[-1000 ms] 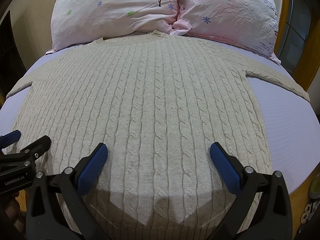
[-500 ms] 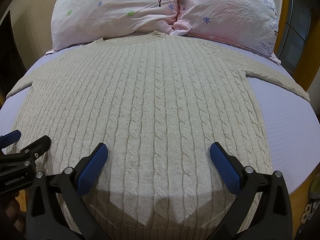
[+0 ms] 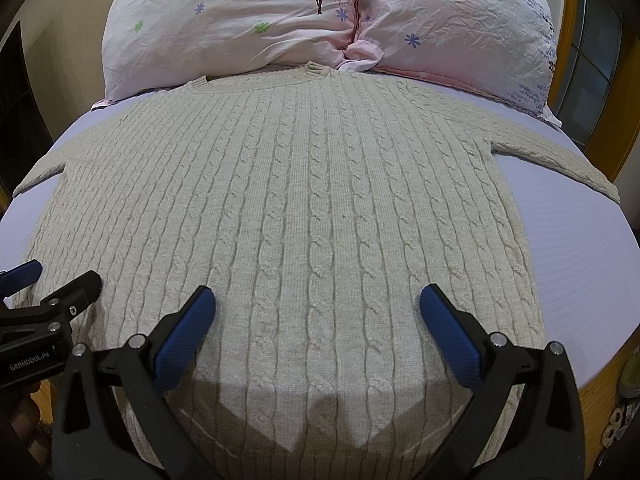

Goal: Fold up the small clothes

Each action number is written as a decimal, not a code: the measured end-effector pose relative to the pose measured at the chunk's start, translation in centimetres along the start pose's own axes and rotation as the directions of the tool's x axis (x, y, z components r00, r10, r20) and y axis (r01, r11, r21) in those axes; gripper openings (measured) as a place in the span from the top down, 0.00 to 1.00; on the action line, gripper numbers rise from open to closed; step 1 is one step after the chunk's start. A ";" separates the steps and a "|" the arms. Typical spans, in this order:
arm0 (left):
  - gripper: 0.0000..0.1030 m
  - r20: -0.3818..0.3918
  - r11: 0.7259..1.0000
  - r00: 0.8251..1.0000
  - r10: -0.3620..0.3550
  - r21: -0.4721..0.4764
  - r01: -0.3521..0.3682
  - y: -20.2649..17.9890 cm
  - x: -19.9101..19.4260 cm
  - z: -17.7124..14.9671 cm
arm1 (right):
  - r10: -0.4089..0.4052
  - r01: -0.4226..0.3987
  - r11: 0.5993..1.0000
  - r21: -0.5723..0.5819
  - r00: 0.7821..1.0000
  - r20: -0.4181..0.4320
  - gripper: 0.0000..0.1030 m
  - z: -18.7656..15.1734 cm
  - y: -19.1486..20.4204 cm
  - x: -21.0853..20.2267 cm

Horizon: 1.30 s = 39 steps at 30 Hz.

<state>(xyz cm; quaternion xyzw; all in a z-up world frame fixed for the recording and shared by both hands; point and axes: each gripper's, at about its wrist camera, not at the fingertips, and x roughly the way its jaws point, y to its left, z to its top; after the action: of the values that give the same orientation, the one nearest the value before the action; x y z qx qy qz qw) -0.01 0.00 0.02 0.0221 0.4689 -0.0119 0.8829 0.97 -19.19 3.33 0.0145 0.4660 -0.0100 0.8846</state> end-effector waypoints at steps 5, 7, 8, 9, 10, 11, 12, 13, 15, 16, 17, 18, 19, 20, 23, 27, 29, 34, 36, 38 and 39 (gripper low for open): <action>0.01 0.000 1.000 1.000 0.000 0.000 0.000 0.0 0.0 0.0 | 0.000 0.000 1.000 0.000 1.000 0.001 0.02 0.0 0.0 0.0; 0.01 0.000 1.000 1.000 0.000 0.000 0.000 0.0 0.0 0.0 | 0.000 0.000 1.000 0.000 1.000 0.001 0.02 0.0 0.0 0.0; 0.01 0.000 1.000 1.000 0.000 0.000 0.000 0.0 0.0 0.0 | 0.000 0.000 1.000 0.000 1.000 0.001 0.02 0.0 0.0 0.0; 0.01 0.000 1.000 1.000 0.000 0.000 0.000 0.0 0.0 0.0 | 0.000 0.000 1.000 0.000 1.000 0.001 0.02 0.0 0.0 0.0; 0.01 0.001 1.000 1.000 0.000 0.000 0.000 0.0 0.0 0.0 | 0.000 0.000 1.000 0.000 1.000 0.001 0.02 0.0 0.0 0.0; 0.01 0.001 1.000 1.000 0.000 0.000 0.000 0.0 0.0 0.0 | 0.000 0.000 1.000 0.000 1.000 0.000 0.02 0.0 0.0 0.0; 0.01 0.001 1.000 1.000 0.000 0.000 0.000 0.0 0.0 0.0 | 0.000 0.000 1.000 0.000 1.000 0.001 0.02 -0.1 0.0 0.0; 0.01 0.001 1.000 1.000 0.000 0.000 0.000 0.0 0.0 0.0 | 0.000 0.000 1.000 0.000 1.000 0.001 0.02 -0.1 0.0 0.0; 0.01 0.001 1.000 1.000 0.000 0.000 0.000 0.0 0.0 0.0 | 0.000 0.000 1.000 0.000 1.000 0.002 0.02 -0.1 0.0 0.0; 0.01 0.001 1.000 1.000 0.000 0.000 0.000 0.0 0.0 0.0 | 0.000 0.000 1.000 0.001 1.000 0.002 0.02 -0.1 0.0 0.0; 0.01 0.001 1.000 1.000 0.000 0.000 0.000 0.0 0.0 0.0 | 0.000 0.000 1.000 0.000 1.000 0.002 0.02 -0.1 0.0 0.0; 0.01 0.001 1.000 1.000 0.000 0.000 0.000 0.0 0.0 0.0 | 0.000 0.000 1.000 0.000 1.000 0.002 0.02 -0.1 0.1 0.0; 0.01 0.001 1.000 1.000 0.000 0.000 0.000 0.0 0.0 0.0 | 0.000 0.000 1.000 0.000 1.000 0.002 0.02 -0.1 0.1 0.0; 0.01 0.001 1.000 1.000 0.000 0.000 0.000 0.0 0.0 0.0 | 0.000 0.000 1.000 0.000 1.000 0.001 0.02 -0.1 0.1 0.0; 0.01 0.002 1.000 1.000 0.000 0.000 0.000 0.0 0.0 0.0 | 0.001 -0.001 1.000 0.001 1.000 0.002 0.02 -0.2 0.1 0.0; 0.01 0.001 1.000 1.000 -0.001 0.001 0.001 0.0 0.0 0.0 | 0.003 -0.003 1.000 0.000 1.000 0.001 0.02 -0.6 0.1 0.3; 0.01 0.003 1.000 1.000 -0.002 0.002 0.002 0.0 0.0 0.0 | 0.006 -0.006 1.000 -0.001 1.000 0.000 0.02 -0.5 0.1 0.5; 0.01 0.031 1.000 1.000 -0.002 0.004 0.002 0.0 0.0 -0.1 | 0.024 -0.024 0.999 -0.022 1.000 -0.005 0.02 -0.2 -0.1 0.7; 0.01 0.067 1.000 0.998 -0.004 0.012 0.003 0.2 -0.4 -0.6 | 0.090 -0.090 0.996 -0.017 0.996 -0.010 0.02 0.2 -1.4 0.0; 0.01 0.100 1.000 0.995 -0.010 0.019 0.008 0.2 -1.0 -1.2 | 0.105 -0.108 0.993 0.048 0.993 0.062 0.02 1.6 -4.6 -1.1; 0.01 0.116 1.000 0.993 -0.019 0.022 0.016 0.3 -1.1 -1.2 | 0.062 -0.076 0.991 0.114 0.991 0.119 0.02 2.8 -7.6 -1.9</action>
<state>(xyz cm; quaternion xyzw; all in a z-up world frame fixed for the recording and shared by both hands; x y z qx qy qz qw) -1.62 0.35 0.23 0.0266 0.4169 -0.0258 0.9082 1.94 -26.86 6.32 0.0826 0.4119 -0.0079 0.9074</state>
